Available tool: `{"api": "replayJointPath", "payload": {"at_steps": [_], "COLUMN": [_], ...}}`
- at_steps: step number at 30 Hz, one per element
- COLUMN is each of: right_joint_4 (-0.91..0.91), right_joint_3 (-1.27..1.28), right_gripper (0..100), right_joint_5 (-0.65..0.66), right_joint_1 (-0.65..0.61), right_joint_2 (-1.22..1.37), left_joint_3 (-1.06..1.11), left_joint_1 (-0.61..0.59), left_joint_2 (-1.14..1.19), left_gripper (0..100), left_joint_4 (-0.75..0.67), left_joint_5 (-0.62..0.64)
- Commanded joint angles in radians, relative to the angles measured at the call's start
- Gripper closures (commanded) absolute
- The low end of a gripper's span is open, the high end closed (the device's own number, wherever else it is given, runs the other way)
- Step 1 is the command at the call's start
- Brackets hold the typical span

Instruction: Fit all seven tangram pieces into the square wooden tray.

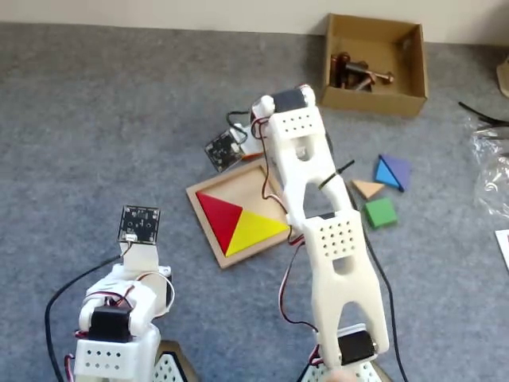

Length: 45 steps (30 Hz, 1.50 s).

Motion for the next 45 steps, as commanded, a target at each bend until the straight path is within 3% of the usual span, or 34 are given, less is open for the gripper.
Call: {"api": "replayJointPath", "payload": {"at_steps": [1, 30, 37, 45], "right_joint_4": [-0.084, -0.050, 0.028, 0.025], "right_joint_3": [-0.005, -0.013, -0.012, -0.013], "right_gripper": [78.5, 78.7, 99.8, 96.9], "right_joint_5": [0.054, 0.048, 0.048, 0.048], "right_joint_1": [-0.018, -0.030, -0.042, -0.042], "right_joint_2": [-0.025, 0.087, 0.093, 0.085], "left_joint_3": [0.019, 0.019, 0.019, 0.019], "left_joint_1": [0.016, 0.016, 0.016, 0.016], "left_joint_2": [-0.007, -0.007, -0.007, -0.007], "left_gripper": [99, 99, 99, 99], "left_joint_4": [-0.003, -0.003, -0.003, -0.003], "left_joint_5": [0.006, 0.006, 0.006, 0.006]}}
